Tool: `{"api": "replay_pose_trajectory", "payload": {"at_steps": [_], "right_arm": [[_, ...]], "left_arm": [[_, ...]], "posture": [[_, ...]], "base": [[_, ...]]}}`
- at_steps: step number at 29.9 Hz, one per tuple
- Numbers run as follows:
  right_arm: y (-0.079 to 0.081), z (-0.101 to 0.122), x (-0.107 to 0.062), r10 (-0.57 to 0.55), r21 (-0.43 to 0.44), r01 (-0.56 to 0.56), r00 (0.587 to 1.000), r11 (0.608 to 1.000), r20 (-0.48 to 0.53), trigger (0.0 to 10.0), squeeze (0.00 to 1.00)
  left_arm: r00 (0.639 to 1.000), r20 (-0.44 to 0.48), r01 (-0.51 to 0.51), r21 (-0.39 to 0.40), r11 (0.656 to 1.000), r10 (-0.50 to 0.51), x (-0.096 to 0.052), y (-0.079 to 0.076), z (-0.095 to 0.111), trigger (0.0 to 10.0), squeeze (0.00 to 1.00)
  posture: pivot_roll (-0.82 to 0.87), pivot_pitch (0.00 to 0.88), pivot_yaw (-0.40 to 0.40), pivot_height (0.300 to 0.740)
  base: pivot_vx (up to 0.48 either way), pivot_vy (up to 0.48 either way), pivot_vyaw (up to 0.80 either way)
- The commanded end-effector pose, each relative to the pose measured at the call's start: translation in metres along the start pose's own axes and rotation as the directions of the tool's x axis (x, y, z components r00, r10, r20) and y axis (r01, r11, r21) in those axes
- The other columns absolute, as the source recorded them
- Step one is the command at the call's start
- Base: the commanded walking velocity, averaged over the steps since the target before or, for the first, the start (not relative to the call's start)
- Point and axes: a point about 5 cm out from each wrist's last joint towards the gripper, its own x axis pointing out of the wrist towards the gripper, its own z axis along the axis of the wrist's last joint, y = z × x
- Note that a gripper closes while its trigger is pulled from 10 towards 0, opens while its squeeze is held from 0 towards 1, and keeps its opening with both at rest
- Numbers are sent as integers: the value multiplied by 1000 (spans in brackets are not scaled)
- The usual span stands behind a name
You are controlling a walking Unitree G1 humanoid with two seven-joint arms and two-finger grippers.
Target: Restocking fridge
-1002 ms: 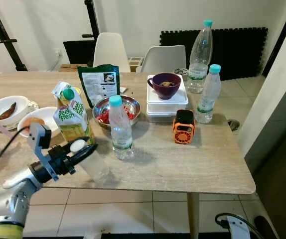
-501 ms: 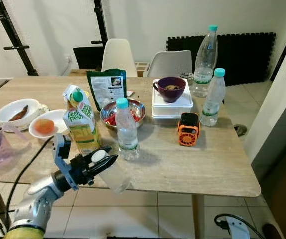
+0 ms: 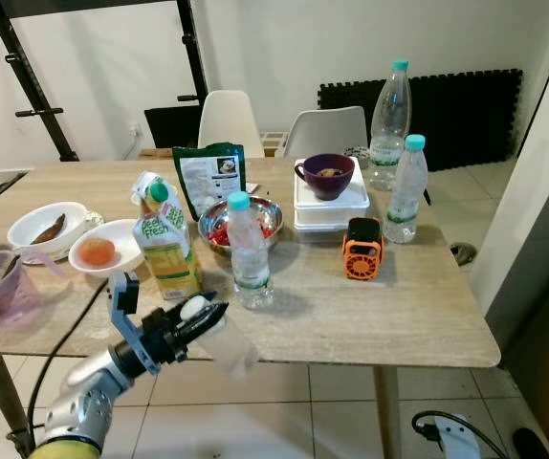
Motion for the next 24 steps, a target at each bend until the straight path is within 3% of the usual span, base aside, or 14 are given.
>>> {"api": "replay_pose_trajectory", "payload": {"at_steps": [1,16,19,24], "right_arm": [[0,-3,0,-1,-3,1,1000,1000,-12,10000,0],[1,-4,0,2,-11,-2,1000,1000,-13,10000,0],[1,-4,0,3,-12,-3,1000,1000,-15,10000,0],[1,-5,0,4,-12,-4,1000,1000,-16,10000,0]], "left_arm": [[994,-105,-50,-123,991,38,-9,-2,-36,10000,0],[991,-131,-53,-149,987,34,-5,0,-45,10000,0],[963,-216,-198,-168,966,160,-14,8,-64,10000,0],[939,-230,-302,-201,932,255,-22,12,-75,10000,0]], "posture": [[-1,0,17,740],[-3,0,16,740],[-5,0,16,740],[-5,0,16,740]], "base": [[-341,0,0],[-359,0,0],[-366,0,0],[-415,0,0]]}}
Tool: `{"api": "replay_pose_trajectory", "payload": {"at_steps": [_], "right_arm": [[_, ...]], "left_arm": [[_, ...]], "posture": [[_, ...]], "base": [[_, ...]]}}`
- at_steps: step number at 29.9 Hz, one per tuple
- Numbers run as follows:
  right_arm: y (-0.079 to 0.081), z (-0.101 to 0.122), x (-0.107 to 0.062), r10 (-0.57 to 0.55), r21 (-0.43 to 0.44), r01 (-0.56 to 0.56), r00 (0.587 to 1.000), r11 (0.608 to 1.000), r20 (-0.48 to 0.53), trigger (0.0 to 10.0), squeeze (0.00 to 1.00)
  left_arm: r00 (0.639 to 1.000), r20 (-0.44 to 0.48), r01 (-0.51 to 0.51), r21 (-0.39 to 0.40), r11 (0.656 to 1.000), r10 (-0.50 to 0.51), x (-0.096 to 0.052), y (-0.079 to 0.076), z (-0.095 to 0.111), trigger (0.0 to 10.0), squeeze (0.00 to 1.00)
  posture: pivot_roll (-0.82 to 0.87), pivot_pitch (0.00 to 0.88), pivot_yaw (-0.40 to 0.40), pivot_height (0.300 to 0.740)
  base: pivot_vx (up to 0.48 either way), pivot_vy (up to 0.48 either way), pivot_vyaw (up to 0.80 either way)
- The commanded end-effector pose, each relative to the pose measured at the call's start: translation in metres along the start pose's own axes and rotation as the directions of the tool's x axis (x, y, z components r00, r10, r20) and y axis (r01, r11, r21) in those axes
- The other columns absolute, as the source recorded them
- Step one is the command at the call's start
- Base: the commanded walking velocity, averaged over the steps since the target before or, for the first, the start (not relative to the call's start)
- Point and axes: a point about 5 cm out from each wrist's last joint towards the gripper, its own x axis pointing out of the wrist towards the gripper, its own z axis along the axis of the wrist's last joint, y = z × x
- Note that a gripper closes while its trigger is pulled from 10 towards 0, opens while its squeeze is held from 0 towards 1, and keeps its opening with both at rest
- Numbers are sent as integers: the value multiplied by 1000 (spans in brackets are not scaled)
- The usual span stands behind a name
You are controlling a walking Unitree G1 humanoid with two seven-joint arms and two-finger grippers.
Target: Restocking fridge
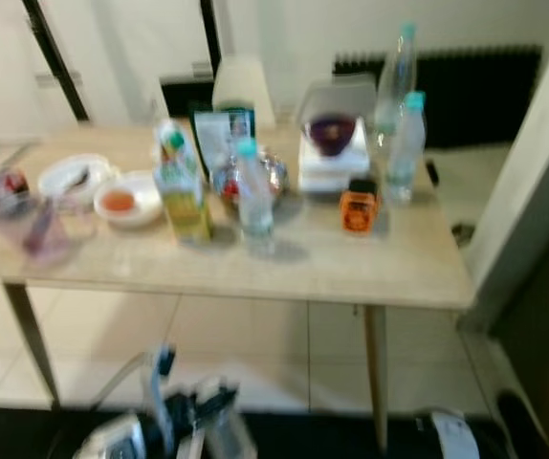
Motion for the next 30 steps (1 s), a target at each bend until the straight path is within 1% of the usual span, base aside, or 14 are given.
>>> {"api": "replay_pose_trajectory", "payload": {"at_steps": [1,3,7,12,14,15,17,18,19,21,24,25,27,30], "right_arm": [[4,-6,1,9,-3,-10,1000,1000,-18,10000,0],[4,-6,1,9,-3,-10,1000,1000,-18,10000,0],[2,-7,0,5,-14,-6,1000,1000,-24,10000,0],[2,-7,0,4,-16,-5,1000,1000,-25,10000,0],[2,-7,0,3,-32,-4,1000,999,-30,10000,0],[2,-7,0,3,-32,-4,1000,999,-30,10000,0],[2,-8,0,3,-38,-5,999,999,-33,10000,0],[2,-8,0,3,-38,-5,999,999,-33,10000,0],[2,-9,0,4,-40,-6,999,999,-35,10000,0],[2,-9,0,4,-40,-6,999,999,-35,10000,0],[2,-9,0,3,-40,-5,999,999,-33,10000,0],[2,-9,0,3,-40,-5,999,999,-33,10000,0],[1,-10,0,-3,-42,1,999,999,-43,10000,0],[0,-11,0,-10,-53,7,998,999,-56,10000,0]], "left_arm": [[999,32,-38,-27,999,38,-4,4,-2,10000,0],[999,32,-38,-27,999,38,-4,4,-2,10000,0],[970,7,-241,-129,962,244,-12,17,-20,10000,0],[938,5,-340,-183,923,346,-16,23,-27,10000,0],[887,-23,-457,-202,866,462,-21,28,-34,10000,0],[887,-23,-457,-202,866,462,-21,28,-34,10000,0],[810,-35,-577,-227,784,586,-29,35,-38,10000,0],[810,-35,-577,-227,784,586,-29,35,-38,10000,0],[759,-38,-636,-257,727,650,-34,39,-41,10000,0],[759,-38,-636,-257,727,650,-34,39,-41,10000,0],[687,-59,-710,-271,651,724,-38,42,-45,10000,0],[687,-59,-710,-271,651,724,-38,42,-45,10000,0],[601,-85,-785,-251,566,795,-45,45,-50,10000,0],[542,-122,-830,-230,508,831,-46,43,-62,10000,0]], "posture": [[-5,0,16,740],[-5,0,16,740],[-8,0,12,740],[-15,0,11,740],[-16,0,12,740],[-16,0,12,740],[-16,0,10,740],[-16,0,10,740],[-16,0,10,740],[-16,0,10,740],[-16,0,11,740],[-16,0,11,740],[-15,0,11,740],[-16,0,12,740]], "base": [[-412,0,0],[-412,0,0],[-410,0,0],[-432,0,0],[-401,0,0],[-401,0,0],[-424,0,0],[-461,0,0],[-446,0,0],[-446,0,0],[-121,0,0],[0,0,0],[0,0,-394],[0,0,-788]]}}
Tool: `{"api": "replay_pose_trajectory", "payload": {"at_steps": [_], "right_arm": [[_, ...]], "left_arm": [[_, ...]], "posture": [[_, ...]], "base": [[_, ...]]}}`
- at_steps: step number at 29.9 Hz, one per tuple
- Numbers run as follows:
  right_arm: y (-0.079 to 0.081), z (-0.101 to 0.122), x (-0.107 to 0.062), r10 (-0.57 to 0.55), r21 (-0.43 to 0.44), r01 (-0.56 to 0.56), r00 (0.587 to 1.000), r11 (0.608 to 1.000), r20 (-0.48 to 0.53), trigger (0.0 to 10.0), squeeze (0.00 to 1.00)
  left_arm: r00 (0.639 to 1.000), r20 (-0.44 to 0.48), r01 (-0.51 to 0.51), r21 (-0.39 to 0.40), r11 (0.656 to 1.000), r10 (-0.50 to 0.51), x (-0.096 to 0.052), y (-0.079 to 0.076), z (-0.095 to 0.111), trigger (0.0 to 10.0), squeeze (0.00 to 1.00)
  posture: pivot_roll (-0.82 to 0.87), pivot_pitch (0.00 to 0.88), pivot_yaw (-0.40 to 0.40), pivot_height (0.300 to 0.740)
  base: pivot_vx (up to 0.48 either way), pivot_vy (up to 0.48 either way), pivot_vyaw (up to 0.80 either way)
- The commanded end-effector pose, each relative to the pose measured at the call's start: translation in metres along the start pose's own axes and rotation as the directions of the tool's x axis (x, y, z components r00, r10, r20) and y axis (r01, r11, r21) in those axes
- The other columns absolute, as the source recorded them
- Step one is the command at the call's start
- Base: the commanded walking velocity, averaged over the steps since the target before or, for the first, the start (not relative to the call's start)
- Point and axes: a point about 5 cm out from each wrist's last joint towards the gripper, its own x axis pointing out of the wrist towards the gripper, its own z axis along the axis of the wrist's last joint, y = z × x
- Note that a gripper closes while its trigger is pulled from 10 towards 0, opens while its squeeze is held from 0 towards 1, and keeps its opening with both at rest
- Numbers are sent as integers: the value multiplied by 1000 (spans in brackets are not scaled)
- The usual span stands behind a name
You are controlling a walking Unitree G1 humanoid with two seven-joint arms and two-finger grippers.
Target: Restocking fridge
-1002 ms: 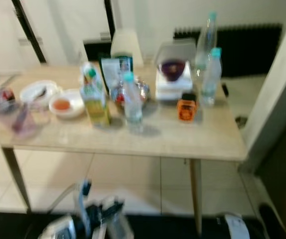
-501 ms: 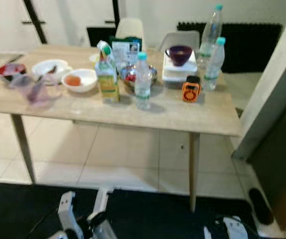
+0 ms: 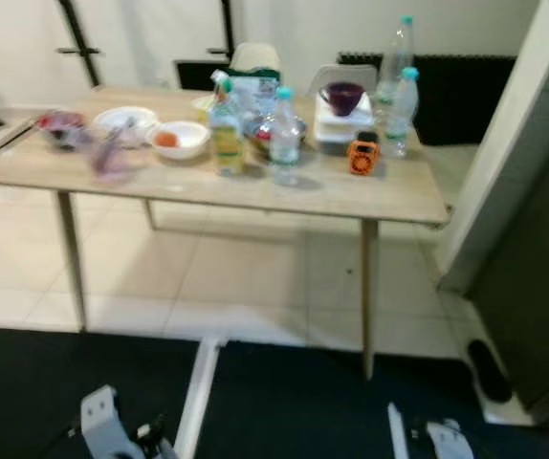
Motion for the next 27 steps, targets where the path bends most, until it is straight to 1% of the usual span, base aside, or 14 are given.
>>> {"api": "replay_pose_trajectory", "payload": {"at_steps": [1,2,4,5,6,8,9,11,14,22,25,27], "right_arm": [[-2,-13,-1,-10,-5,10,999,1000,-49,10000,0],[-2,-13,-1,-11,-5,11,999,1000,-50,10000,0],[-2,-13,-1,-11,-4,11,999,1000,-50,10000,0],[-2,-13,-1,-11,-4,11,999,1000,-50,10000,0],[-2,-13,-1,-12,-4,11,999,1000,-51,10000,0],[-2,-13,-1,-12,-2,12,999,1000,-50,10000,0],[-2,-13,-1,-12,-2,12,999,1000,-50,10000,0],[-1,-14,-1,-9,4,9,999,1000,-53,10000,0],[0,-15,-1,-7,-7,7,998,1000,-62,10000,0],[-3,-13,-1,-19,9,19,999,1000,-45,10000,0],[-6,-10,-2,-28,11,28,999,1000,-31,10000,0],[-6,-9,-2,-29,11,29,999,1000,-29,10000,0]], "left_arm": [[1000,22,-1,18,1000,0,4,-10,4,10000,0],[1000,19,-2,15,1000,2,4,-10,3,10000,0],[1000,2,-9,49,999,9,4,-11,-1,10000,0],[1000,2,-9,49,999,9,4,-11,-1,10000,0],[1000,-10,-17,62,998,18,4,-11,-5,10000,0],[1000,-22,-17,59,998,18,3,-12,-12,10000,0],[1000,-22,-17,59,998,18,3,-12,-12,10000,0],[998,-61,-14,95,995,20,2,-13,-23,10000,0],[997,-67,-28,72,997,33,0,-11,-28,10000,0],[995,-90,-38,83,996,46,-1,-10,-35,10000,0],[987,-153,-25,138,990,47,-2,-12,-47,10000,0],[985,-163,-23,147,989,48,-3,-12,-49,10000,0]], "posture": [[-16,0,12,740],[-16,0,12,740],[-14,0,11,740],[-14,0,11,740],[-17,0,13,740],[-18,0,19,740],[-18,0,19,740],[-20,0,18,740],[-8,0,14,740],[-11,0,10,740],[-10,0,10,740],[-10,0,10,740]], "base": [[0,0,-788],[0,0,-788],[0,0,-788],[0,0,-788],[0,0,-788],[0,0,-788],[0,0,-788],[0,0,-788],[0,0,-788],[0,0,-788],[0,0,0],[0,0,0]]}}
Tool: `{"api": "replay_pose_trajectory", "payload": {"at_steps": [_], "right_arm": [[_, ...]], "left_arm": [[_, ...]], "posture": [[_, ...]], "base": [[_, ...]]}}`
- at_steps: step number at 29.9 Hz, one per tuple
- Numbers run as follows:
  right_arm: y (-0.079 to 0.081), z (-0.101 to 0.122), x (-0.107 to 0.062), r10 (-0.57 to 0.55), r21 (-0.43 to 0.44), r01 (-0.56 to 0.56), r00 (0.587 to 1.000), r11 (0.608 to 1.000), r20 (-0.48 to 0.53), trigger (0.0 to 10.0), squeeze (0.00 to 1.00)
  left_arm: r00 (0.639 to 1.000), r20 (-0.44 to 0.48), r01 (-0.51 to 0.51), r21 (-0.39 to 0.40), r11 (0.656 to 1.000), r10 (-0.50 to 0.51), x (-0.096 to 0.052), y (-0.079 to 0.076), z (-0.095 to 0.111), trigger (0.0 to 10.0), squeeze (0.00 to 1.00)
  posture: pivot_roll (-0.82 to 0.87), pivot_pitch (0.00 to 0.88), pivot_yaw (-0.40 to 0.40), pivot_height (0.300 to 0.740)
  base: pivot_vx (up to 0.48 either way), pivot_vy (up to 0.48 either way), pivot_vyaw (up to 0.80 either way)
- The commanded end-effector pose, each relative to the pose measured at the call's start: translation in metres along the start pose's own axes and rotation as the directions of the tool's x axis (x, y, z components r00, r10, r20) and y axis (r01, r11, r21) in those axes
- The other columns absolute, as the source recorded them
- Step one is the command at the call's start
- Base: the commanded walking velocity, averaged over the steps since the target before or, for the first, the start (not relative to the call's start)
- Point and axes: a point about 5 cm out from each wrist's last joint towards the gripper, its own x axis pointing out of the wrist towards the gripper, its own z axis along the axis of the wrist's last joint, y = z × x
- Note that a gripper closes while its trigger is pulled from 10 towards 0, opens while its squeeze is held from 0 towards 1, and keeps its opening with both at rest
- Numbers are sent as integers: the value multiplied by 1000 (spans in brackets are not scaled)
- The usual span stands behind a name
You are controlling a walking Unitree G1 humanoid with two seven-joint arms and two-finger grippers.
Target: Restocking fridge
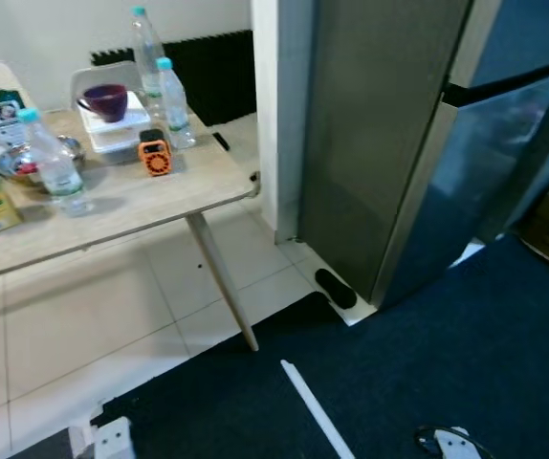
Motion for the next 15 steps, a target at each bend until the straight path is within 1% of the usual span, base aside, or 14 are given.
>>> {"api": "replay_pose_trajectory", "payload": {"at_steps": [1,4,7,8,15], "right_arm": [[0,1,0,-6,6,6,1000,1000,8,10000,0],[2,-3,0,-7,8,7,1000,1000,1,10000,0],[2,-5,0,-7,3,7,1000,1000,-3,10000,0],[2,-8,0,-7,-1,7,1000,1000,-10,10000,0],[1,-13,0,-11,-5,11,1000,1000,-19,10000,0]], "left_arm": [[995,-97,-13,4,1000,13,-3,1,-24,10000,0],[993,-120,-6,9,1000,7,-4,-2,-30,10000,0],[992,-123,-3,11,1000,4,-4,-3,-31,10000,0],[992,-128,0,13,1000,2,-4,-4,-33,10000,0],[990,-139,-7,6,1000,7,-5,-3,-37,10000,0]], "posture": [[-17,0,13,740],[-14,0,9,740],[-14,0,9,740],[-14,0,10,740],[-16,0,11,740]], "base": [[0,0,0],[0,0,0],[0,0,0],[0,-352,0],[0,-394,0]]}}
